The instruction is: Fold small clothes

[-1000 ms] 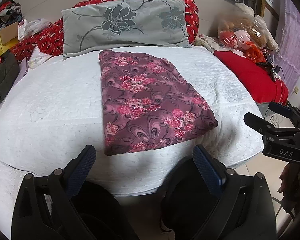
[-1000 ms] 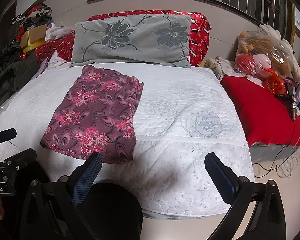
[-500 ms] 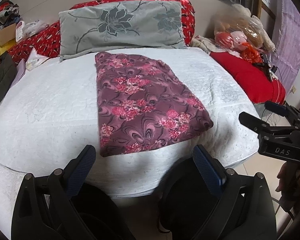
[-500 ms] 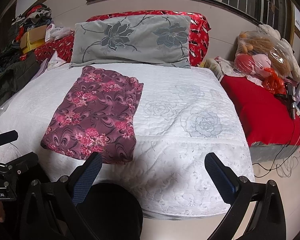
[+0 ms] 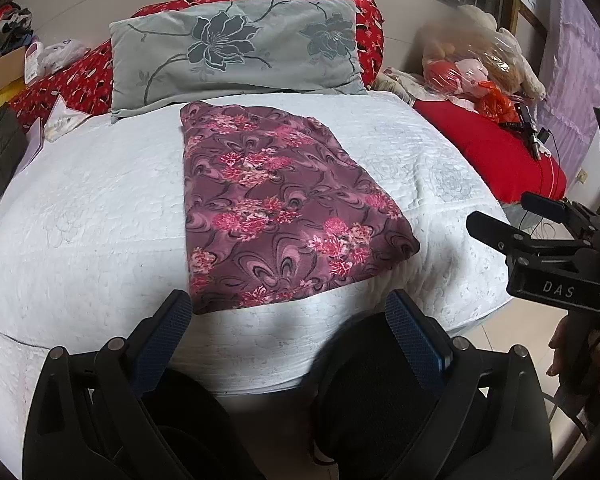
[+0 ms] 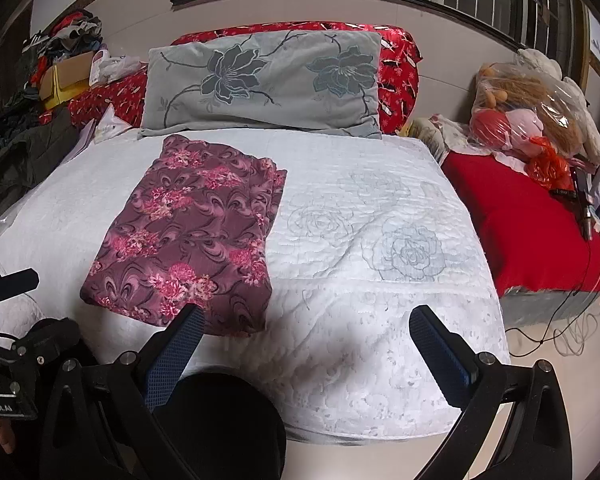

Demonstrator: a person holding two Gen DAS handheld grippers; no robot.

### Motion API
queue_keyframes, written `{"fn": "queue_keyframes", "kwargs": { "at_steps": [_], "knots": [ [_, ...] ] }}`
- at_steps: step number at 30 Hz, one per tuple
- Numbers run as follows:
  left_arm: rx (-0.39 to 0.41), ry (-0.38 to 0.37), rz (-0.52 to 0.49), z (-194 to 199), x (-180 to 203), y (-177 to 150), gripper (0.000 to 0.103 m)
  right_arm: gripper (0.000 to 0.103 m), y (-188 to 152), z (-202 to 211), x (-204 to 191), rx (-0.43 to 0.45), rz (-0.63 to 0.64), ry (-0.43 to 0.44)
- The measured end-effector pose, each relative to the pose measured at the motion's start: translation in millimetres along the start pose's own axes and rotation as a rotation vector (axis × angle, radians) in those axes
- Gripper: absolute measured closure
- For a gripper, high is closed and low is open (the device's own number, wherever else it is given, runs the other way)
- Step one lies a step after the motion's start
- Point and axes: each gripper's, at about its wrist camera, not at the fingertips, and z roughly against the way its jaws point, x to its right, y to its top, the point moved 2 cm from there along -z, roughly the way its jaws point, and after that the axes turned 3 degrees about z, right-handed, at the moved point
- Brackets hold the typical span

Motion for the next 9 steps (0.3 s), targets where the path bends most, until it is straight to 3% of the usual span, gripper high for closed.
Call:
{"fn": "queue_keyframes", "kwargs": {
  "at_steps": [9],
  "knots": [
    [-0.021, 0.027, 0.006, -7.2, -4.4, 3.4, 0.004, 0.0, 6.8, -10.7, 1.6, -0.011, 0.006, -0.002]
  ]
}}
